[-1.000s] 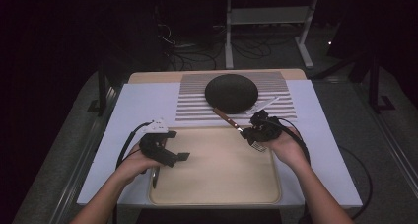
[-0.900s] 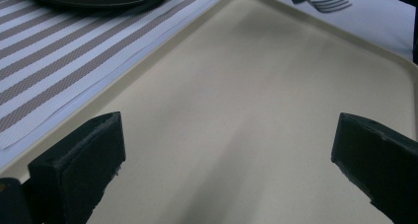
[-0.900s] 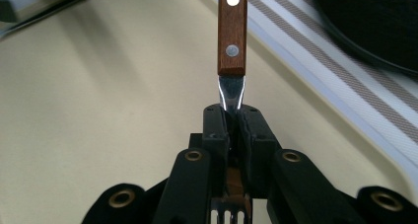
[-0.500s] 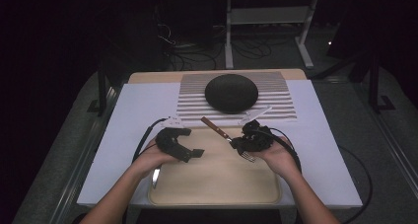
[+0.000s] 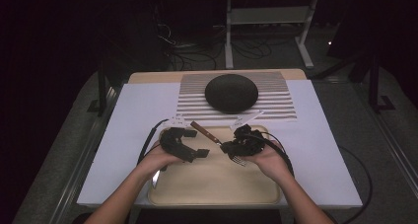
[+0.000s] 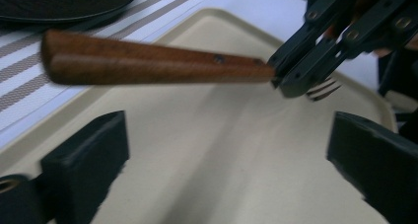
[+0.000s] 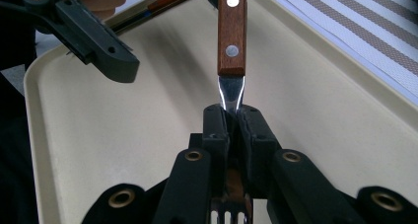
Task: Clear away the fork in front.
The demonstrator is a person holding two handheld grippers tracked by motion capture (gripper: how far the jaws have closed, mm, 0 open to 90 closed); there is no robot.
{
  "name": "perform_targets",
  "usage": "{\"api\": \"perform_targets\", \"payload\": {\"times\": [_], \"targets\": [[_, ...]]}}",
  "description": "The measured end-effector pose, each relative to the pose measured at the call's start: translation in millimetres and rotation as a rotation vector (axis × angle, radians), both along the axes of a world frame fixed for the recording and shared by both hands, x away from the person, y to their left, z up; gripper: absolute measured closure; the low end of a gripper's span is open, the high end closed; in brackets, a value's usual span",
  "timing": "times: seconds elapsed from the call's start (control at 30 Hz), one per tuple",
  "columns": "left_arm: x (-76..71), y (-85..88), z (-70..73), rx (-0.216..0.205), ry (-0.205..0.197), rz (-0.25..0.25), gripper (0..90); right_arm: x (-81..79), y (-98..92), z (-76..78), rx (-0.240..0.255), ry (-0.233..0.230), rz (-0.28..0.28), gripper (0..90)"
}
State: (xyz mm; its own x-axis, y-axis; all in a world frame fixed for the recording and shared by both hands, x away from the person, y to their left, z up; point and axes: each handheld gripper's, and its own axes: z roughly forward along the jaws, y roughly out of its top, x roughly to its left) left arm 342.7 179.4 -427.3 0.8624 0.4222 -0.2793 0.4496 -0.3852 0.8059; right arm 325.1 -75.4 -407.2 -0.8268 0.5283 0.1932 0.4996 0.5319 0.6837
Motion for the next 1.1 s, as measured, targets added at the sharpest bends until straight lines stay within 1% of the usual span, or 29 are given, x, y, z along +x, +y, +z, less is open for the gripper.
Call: {"api": "perform_targets", "payload": {"times": [0.1, 0.17, 0.23, 0.3, 0.37, 0.4, 0.5, 0.63, 0.67, 0.73, 0.83, 0.93, 1.1], "targets": [[-0.3, 0.4, -0.6, -0.012, 0.006, 0.011, 8.8, -0.3, 2.6, -0.1, 0.008, -0.001, 0.002, 81.6], [0.0, 1.5, -0.9, -0.022, 0.005, 0.019, 13.8, -0.9, 4.4, 0.0, 0.01, -0.004, 0.005, 81.6], [0.3, 1.9, -1.2, -0.027, 0.006, 0.027, 15.9, -1.2, 5.9, -0.5, 0.013, -0.003, 0.006, 81.6], [0.5, 2.8, -1.0, -0.048, 0.015, 0.025, 20.5, -1.3, 7.3, -1.3, 0.016, -0.001, 0.006, 81.6], [0.5, 3.0, -0.8, -0.053, 0.013, 0.028, 24.5, -1.3, 8.1, -1.4, 0.018, -0.002, 0.008, 81.6], [0.8, 3.5, -0.4, -0.073, 0.022, 0.032, 26.4, -1.7, 9.6, -1.5, 0.021, -0.005, 0.01, 81.6], [1.5, 5.2, -0.3, -0.095, 0.032, 0.046, 32.8, -2.0, 11.0, -1.2, 0.028, -0.013, 0.008, 81.6], [3.2, 8.2, 0.1, -0.135, 0.051, 0.062, 38.5, -2.5, 12.7, -1.0, 0.032, -0.018, 0.011, 81.6], [3.2, 8.2, 0.1, -0.135, 0.051, 0.062, 39.4, -2.5, 12.7, -1.0, 0.032, -0.018, 0.011, 81.6], [4.2, 9.8, 0.5, -0.155, 0.062, 0.067, 40.1, -2.7, 13.9, -1.3, 0.034, -0.017, 0.013, 81.6], [5.3, 11.6, 0.9, -0.174, 0.072, 0.071, 43.6, -2.5, 15.7, -1.8, 0.034, -0.017, 0.015, 81.6], [5.7, 12.5, 1.8, -0.187, 0.071, 0.075, 48.6, -2.8, 18.7, -2.3, 0.031, -0.016, 0.021, 81.7], [6.3, 13.6, 3.6, -0.221, 0.09, 0.078, 55.7, -2.4, 22.4, -2.6, 0.026, -0.019, 0.025, 81.6]]}}
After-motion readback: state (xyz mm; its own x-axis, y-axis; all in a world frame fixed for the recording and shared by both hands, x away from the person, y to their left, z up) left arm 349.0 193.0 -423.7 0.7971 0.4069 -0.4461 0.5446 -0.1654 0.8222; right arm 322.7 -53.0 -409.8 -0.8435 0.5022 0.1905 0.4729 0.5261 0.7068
